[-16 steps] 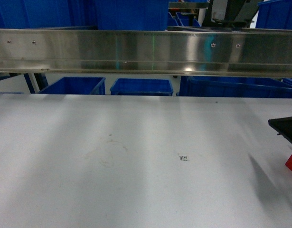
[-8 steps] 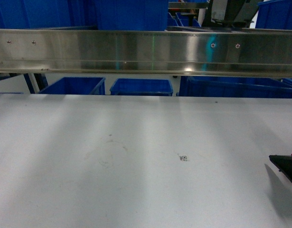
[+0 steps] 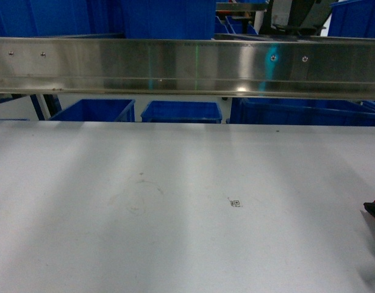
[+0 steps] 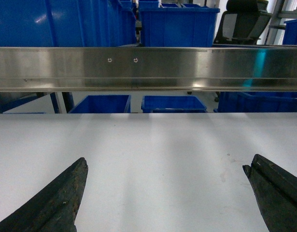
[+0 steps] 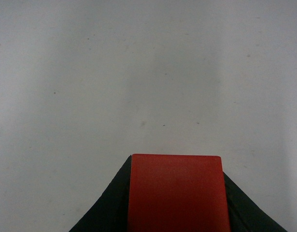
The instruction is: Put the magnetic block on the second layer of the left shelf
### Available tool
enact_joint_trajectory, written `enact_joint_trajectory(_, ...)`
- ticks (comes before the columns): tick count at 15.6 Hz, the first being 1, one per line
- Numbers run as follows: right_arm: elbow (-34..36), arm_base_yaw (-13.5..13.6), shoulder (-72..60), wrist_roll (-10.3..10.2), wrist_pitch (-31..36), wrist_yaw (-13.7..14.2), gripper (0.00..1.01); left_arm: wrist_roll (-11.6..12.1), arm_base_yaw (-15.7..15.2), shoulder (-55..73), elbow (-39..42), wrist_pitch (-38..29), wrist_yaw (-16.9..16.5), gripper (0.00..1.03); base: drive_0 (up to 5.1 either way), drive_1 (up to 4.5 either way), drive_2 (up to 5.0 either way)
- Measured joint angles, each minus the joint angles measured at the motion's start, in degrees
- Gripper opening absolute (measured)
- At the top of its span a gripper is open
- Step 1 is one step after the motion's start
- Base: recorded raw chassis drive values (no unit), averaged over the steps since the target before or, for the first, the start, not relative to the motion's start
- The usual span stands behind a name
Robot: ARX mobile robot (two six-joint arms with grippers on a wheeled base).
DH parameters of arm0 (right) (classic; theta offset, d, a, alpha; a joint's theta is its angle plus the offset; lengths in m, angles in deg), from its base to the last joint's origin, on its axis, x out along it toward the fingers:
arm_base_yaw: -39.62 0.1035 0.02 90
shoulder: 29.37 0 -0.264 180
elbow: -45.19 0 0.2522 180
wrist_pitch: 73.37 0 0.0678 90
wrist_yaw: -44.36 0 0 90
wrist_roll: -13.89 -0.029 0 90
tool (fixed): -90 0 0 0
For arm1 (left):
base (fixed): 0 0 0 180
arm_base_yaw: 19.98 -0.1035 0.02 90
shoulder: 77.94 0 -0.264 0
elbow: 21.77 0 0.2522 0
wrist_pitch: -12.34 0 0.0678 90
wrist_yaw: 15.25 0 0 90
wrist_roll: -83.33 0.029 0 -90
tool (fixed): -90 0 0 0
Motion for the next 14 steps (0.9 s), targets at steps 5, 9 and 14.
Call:
enact_joint_trajectory(5, -2.0, 3.3, 13.2, -6.9, -9.5, 1.4, 0.33, 0.0, 0.0, 0.0, 0.0, 0.0, 0.0, 0.98, 0.0, 0.00, 0.0)
enact_joint_trajectory(9, -6.1, 5.0, 25.9, -14.7, -24.1, 8.9, 0.33, 0.0, 0.0, 0.0, 0.0, 0.0, 0.0, 0.98, 0.0, 0.00, 0.0)
enact_joint_trajectory(14, 2.7, 7.9, 41.9, -14.5, -27.9, 11.2, 0.33, 0.0, 0.0, 0.0, 0.0, 0.0, 0.0, 0.98, 0.0, 0.00, 0.0)
